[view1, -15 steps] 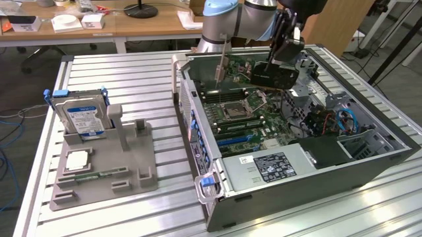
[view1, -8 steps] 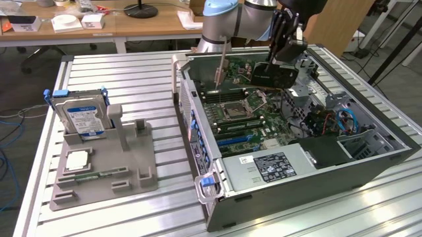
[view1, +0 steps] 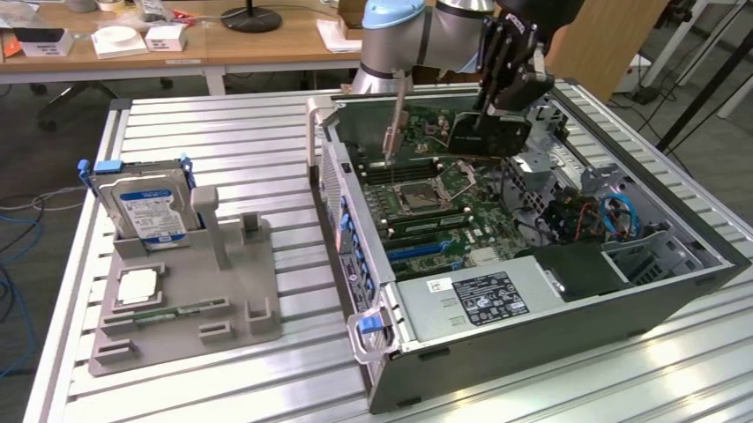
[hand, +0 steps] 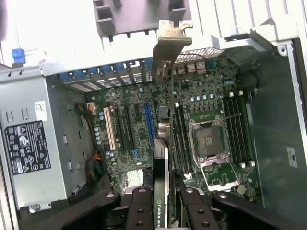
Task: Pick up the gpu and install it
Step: 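Insert the gpu into the slot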
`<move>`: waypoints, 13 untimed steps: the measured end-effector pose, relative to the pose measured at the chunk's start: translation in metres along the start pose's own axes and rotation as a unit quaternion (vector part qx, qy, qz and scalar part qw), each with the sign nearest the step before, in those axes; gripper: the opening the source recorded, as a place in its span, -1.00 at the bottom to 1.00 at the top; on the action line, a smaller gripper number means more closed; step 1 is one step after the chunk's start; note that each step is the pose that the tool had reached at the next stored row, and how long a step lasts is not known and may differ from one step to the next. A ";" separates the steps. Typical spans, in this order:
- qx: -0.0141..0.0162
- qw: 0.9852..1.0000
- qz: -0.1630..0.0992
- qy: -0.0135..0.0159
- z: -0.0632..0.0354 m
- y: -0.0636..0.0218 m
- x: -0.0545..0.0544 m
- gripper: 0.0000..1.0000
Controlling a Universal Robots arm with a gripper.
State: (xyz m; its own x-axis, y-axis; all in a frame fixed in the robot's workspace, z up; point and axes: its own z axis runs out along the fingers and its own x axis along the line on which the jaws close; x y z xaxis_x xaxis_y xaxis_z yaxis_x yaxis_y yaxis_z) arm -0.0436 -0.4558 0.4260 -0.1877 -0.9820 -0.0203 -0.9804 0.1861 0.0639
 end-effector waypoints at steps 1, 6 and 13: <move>0.000 1.000 -0.006 0.000 0.0000 0.0000 0.000 -0.48; -0.001 1.000 -0.031 0.002 0.0000 0.0000 0.000 -0.48; -0.001 0.998 -0.065 0.004 0.0000 0.0000 0.000 -0.48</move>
State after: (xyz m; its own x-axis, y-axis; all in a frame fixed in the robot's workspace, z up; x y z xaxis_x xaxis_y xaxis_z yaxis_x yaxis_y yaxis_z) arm -0.0436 -0.4558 0.4260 -0.0594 -0.9980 -0.0203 -0.9963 0.0580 0.0639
